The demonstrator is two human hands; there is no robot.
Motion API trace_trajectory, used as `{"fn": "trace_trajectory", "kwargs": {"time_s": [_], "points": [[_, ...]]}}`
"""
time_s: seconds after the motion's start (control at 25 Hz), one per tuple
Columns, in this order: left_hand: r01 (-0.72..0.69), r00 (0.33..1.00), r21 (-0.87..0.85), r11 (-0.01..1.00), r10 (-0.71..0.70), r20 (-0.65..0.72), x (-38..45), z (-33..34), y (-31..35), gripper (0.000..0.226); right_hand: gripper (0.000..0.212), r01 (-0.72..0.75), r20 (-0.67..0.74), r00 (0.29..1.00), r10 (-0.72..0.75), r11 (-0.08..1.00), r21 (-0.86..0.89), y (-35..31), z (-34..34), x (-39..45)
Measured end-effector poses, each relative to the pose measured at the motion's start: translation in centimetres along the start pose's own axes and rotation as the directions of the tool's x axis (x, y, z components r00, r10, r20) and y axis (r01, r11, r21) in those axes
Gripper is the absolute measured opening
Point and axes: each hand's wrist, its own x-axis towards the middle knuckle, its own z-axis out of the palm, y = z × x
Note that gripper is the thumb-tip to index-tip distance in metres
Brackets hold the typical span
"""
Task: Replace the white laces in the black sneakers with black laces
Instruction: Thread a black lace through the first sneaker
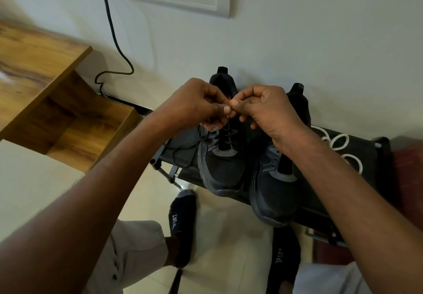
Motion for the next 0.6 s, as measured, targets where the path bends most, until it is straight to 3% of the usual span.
{"fn": "trace_trajectory", "kwargs": {"time_s": [0.08,0.12,0.16,0.2,0.28,0.36,0.6], "points": [[0.023,0.999,0.021,1.0,-0.022,-0.043,0.1,0.2,-0.1,0.008,0.01,0.004,-0.022,1.0,-0.005,1.0,-0.028,0.2,0.4,0.1],[0.048,0.996,0.03,0.998,-0.046,-0.071,0.2,0.4,-0.2,0.01,0.018,0.042,-0.054,0.997,-0.051,0.987,-0.154,0.6,0.4,0.3],[0.072,0.993,0.045,0.996,-0.067,-0.101,0.2,0.5,-0.3,0.01,0.032,0.108,-0.054,0.989,-0.138,0.92,-0.376,1.0,0.4,0.3],[0.083,0.989,0.08,0.993,-0.072,-0.131,0.3,0.7,-0.5,0.01,0.05,0.169,0.007,0.979,-0.204,0.787,-0.594,1.5,0.5,0.1],[0.066,0.986,0.219,0.973,-0.03,-0.162,0.4,1.2,-0.8,0.007,0.077,0.244,0.165,0.969,-0.185,0.587,-0.772,2.4,1.0,-0.4],[0.045,0.986,0.348,0.936,0.013,-0.164,0.6,1.7,-1.1,0.005,0.081,0.248,0.213,0.968,-0.131,0.6,-0.761,2.7,1.1,-0.5],[-0.005,0.972,0.635,0.773,0.152,-0.178,1.0,2.8,-0.7,0.019,0.063,0.143,0.148,0.988,-0.054,0.697,-0.702,2.0,-0.2,-0.4]]}}
